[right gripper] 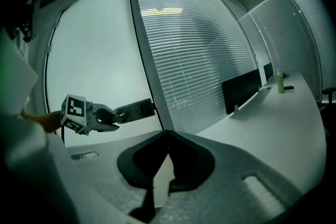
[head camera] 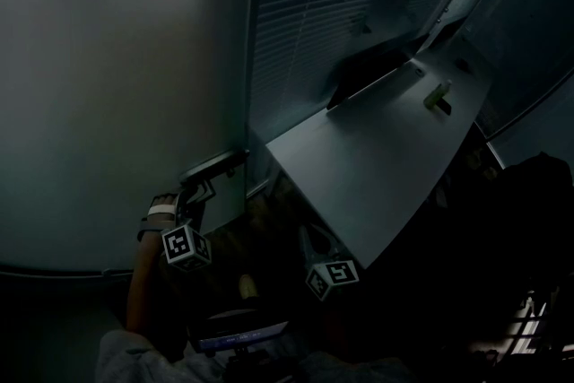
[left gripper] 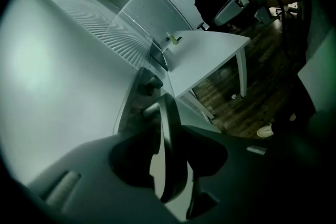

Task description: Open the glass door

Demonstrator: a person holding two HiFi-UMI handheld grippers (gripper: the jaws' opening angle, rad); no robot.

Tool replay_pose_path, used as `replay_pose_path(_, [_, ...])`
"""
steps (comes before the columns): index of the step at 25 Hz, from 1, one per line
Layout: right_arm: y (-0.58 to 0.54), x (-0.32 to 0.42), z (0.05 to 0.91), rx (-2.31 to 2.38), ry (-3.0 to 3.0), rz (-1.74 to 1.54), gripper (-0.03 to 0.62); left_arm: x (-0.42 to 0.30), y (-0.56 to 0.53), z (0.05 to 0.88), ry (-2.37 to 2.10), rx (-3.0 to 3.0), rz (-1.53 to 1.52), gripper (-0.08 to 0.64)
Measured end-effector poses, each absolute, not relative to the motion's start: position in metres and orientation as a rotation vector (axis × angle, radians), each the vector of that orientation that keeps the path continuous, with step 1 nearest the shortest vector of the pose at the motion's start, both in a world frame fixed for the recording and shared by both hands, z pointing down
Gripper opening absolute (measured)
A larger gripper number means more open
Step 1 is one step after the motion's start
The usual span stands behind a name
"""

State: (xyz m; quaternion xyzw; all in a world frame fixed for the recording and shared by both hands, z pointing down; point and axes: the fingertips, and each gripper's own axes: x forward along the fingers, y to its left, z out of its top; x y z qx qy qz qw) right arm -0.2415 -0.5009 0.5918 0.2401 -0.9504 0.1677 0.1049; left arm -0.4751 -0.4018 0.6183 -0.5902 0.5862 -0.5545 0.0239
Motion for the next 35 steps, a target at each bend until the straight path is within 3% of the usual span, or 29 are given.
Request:
replay_pose_path(15, [-0.514,-0.240,0.595,0.745,-2.799,0.513,0.002,-0.472,-0.416,0.631,1.808,-1.851,-1.696,0.025])
replay_pose_path(35, [-0.519,-0.230,0.592,0.778,-2.811,0.480,0.002,-0.467,-0.413,0.640,1.776,-1.877,-1.707,0.009])
